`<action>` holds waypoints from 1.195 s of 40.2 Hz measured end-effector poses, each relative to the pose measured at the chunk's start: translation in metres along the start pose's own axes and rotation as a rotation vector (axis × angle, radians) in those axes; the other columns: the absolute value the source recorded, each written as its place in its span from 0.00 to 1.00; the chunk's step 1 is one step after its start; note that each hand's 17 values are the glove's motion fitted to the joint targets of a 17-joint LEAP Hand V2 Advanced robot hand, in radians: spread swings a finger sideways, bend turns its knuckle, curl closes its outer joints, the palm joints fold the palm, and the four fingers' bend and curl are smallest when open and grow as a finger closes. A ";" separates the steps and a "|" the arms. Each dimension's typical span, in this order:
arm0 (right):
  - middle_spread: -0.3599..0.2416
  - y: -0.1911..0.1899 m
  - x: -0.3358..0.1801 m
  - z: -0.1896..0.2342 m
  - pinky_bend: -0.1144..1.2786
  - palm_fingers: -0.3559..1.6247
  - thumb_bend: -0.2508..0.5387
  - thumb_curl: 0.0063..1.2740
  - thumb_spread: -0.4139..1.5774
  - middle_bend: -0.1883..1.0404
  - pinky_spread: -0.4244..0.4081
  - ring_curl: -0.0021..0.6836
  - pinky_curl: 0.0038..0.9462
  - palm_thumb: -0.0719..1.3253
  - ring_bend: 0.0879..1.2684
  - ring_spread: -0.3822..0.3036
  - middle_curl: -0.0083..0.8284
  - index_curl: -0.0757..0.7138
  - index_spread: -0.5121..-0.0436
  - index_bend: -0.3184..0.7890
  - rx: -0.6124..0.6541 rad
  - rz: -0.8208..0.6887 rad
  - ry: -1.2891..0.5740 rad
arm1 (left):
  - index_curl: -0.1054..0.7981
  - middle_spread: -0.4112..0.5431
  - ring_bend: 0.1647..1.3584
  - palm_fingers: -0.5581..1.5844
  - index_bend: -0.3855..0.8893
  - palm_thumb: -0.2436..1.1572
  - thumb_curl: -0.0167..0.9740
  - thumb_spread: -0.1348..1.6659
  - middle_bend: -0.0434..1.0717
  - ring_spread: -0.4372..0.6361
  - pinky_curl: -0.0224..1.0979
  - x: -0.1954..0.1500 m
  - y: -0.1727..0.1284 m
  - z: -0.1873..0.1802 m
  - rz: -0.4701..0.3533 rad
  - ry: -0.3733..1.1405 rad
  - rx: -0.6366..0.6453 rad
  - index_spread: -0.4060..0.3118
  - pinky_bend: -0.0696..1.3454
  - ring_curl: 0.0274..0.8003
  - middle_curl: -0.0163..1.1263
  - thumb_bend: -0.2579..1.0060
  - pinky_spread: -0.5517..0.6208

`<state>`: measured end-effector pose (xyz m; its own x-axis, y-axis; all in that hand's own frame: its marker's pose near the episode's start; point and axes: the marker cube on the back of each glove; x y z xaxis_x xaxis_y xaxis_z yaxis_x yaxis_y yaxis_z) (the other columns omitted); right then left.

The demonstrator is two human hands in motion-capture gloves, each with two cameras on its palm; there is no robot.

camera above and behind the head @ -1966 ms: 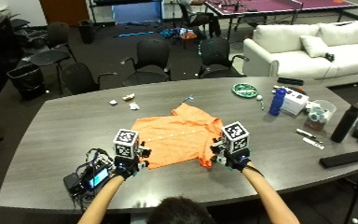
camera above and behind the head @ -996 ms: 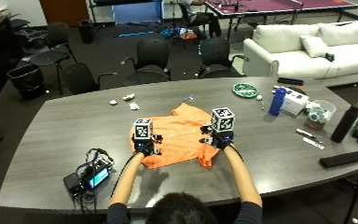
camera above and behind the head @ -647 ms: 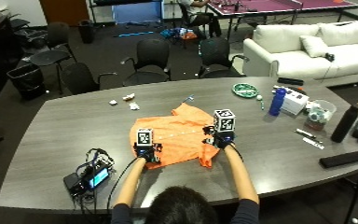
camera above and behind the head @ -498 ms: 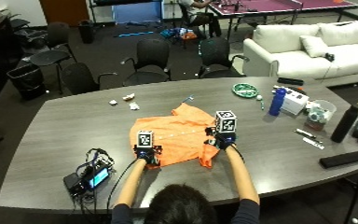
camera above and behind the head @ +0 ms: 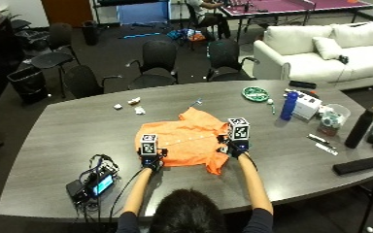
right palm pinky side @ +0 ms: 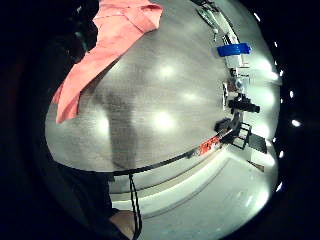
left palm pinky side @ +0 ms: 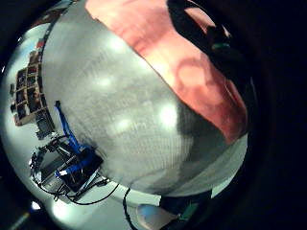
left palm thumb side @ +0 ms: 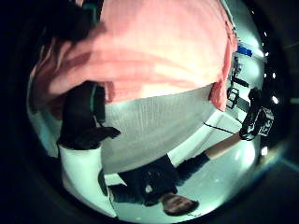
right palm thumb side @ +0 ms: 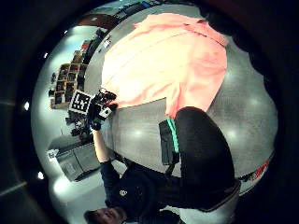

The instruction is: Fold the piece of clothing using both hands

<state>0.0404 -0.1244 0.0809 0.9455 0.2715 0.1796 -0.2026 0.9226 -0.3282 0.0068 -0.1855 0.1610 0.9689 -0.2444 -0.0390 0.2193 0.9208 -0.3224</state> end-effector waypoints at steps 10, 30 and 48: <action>0.50 -0.002 0.000 0.005 0.50 0.44 0.30 0.25 0.85 0.31 0.49 0.53 0.36 0.40 0.41 0.41 0.45 0.32 0.37 0.39 -0.021 0.002 0.022 | 0.60 0.24 0.18 0.70 0.61 0.72 0.44 0.70 0.33 0.31 0.30 0.003 0.003 -0.013 0.018 0.006 0.038 0.24 0.20 0.31 0.39 0.22 0.40; 0.48 -0.052 -0.015 0.075 0.69 0.28 0.31 0.27 0.78 0.23 0.63 0.54 0.44 0.45 0.41 0.53 0.39 0.24 0.18 0.33 -0.297 0.099 0.220 | 0.65 0.20 0.09 0.72 0.57 0.77 0.48 0.70 0.23 0.26 0.31 -0.003 0.014 -0.058 -0.004 0.037 0.177 0.21 0.16 0.38 0.42 0.19 0.36; 0.31 -0.078 -0.010 0.092 0.66 0.61 0.45 0.36 0.74 0.38 0.27 0.52 0.37 0.72 0.51 0.28 0.42 0.30 0.31 0.41 -0.079 0.075 0.090 | 0.68 0.21 0.06 0.72 0.55 0.77 0.50 0.67 0.19 0.26 0.30 -0.019 0.033 -0.037 -0.045 0.071 0.094 0.21 0.16 0.42 0.41 0.19 0.36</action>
<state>0.0235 -0.1733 0.1901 0.9482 0.3100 0.0689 -0.2563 0.8752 -0.4102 -0.0084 -0.1616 0.1165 0.9480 -0.3040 -0.0940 0.2755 0.9320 -0.2356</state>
